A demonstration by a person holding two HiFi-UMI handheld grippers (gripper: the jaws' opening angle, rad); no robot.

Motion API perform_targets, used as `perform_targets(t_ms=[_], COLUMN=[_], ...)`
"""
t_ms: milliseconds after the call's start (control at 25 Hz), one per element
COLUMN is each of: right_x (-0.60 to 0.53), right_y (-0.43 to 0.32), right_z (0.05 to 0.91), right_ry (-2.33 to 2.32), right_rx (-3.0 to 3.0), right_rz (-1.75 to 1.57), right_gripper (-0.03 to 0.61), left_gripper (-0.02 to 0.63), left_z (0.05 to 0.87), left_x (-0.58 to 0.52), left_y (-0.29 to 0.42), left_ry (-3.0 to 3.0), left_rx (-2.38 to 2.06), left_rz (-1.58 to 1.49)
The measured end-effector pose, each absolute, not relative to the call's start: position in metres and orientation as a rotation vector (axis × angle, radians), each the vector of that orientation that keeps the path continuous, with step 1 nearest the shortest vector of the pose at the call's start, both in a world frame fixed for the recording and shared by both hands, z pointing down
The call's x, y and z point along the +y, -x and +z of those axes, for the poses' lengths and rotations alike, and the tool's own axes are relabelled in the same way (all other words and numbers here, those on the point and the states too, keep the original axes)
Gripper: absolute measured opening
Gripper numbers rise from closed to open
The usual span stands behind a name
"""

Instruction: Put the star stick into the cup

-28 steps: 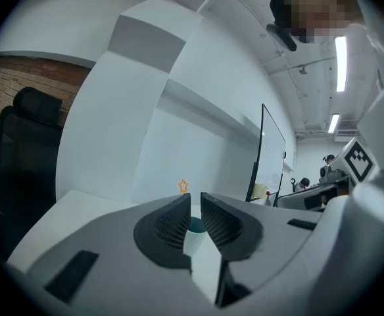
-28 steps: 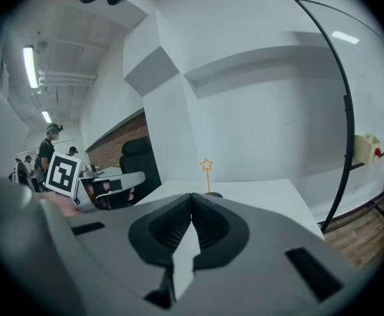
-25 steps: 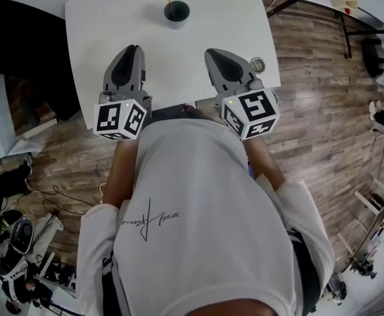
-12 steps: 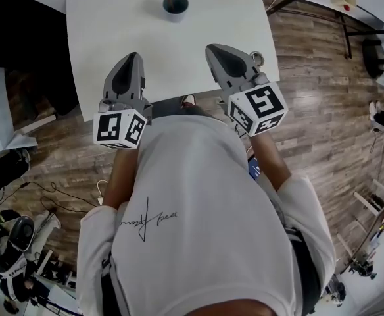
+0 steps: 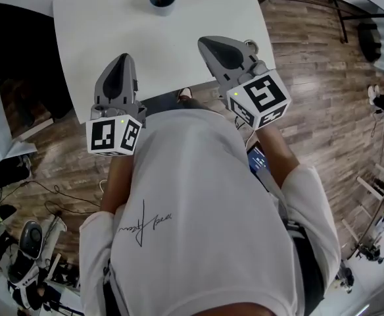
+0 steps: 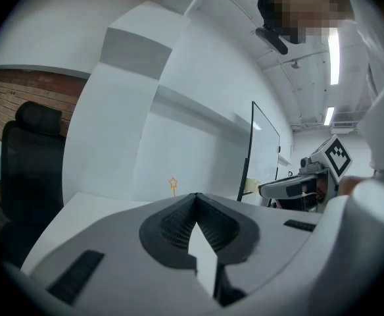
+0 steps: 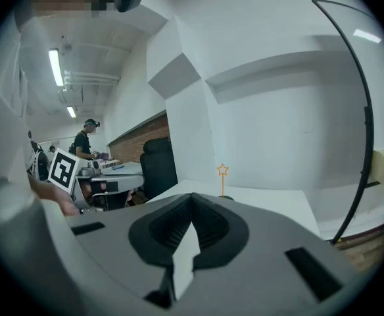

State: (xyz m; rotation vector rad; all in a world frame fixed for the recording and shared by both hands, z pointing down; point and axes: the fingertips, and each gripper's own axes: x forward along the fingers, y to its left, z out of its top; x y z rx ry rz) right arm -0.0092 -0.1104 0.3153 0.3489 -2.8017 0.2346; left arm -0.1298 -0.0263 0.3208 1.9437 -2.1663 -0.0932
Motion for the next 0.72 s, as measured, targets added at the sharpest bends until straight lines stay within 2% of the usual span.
perform_targets(t_ms=[720], right_x=[-0.119], right_y=[0.023], right_z=[0.31], right_ry=[-0.296], right_rx=[-2.789], right_rz=[0.171], right_gripper=[0.009], left_gripper=[0.008], left_z=[0.317], left_x=[-0.035], left_y=[0.137], left_ry=[-1.936], left_rx=[-2.145], left_rz=[-0.116])
